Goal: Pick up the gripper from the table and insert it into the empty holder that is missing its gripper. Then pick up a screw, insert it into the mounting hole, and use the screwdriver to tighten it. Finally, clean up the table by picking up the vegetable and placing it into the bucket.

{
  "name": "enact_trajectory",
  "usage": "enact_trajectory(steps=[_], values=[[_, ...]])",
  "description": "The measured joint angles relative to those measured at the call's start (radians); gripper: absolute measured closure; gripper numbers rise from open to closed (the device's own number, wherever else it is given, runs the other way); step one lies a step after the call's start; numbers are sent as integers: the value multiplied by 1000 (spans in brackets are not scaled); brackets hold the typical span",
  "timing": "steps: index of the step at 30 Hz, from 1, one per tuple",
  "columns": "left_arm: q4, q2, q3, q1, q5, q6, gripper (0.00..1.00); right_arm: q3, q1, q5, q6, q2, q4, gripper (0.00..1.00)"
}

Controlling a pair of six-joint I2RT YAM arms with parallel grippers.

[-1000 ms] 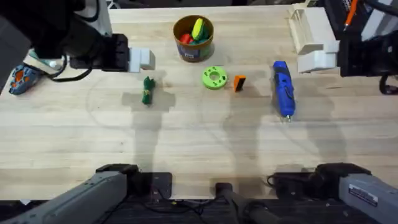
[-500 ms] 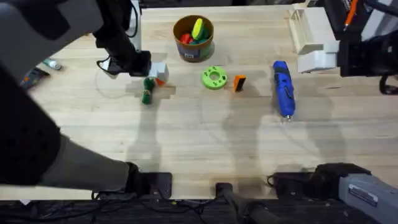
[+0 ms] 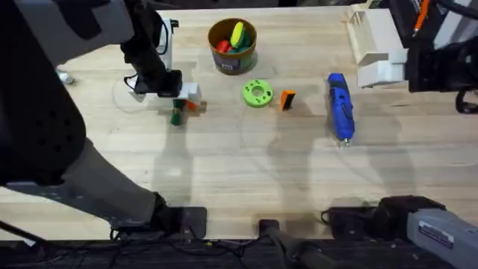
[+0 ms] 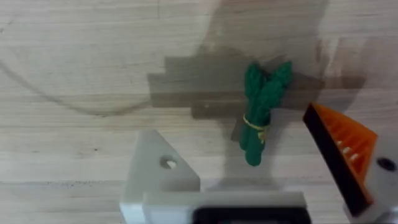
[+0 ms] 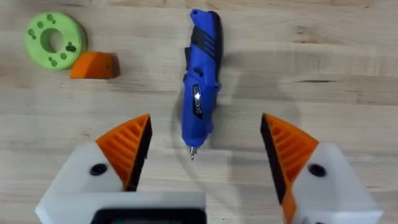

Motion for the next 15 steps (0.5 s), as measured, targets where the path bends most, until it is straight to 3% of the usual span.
enact_trajectory(steps=[5,7,11,13,15], values=[[-2,11,-2,0,0,3,68,0,0,0,0,0,0,9],[-3,13,-3,0,0,7,184,0,0,0,0,0,0,8],[-3,13,-3,0,0,8,299,0,0,0,0,0,0,9],[-3,13,-3,0,0,7,436,0,0,0,0,0,0,9],[-3,13,-3,0,2,7,670,0,0,0,0,0,0,8]])
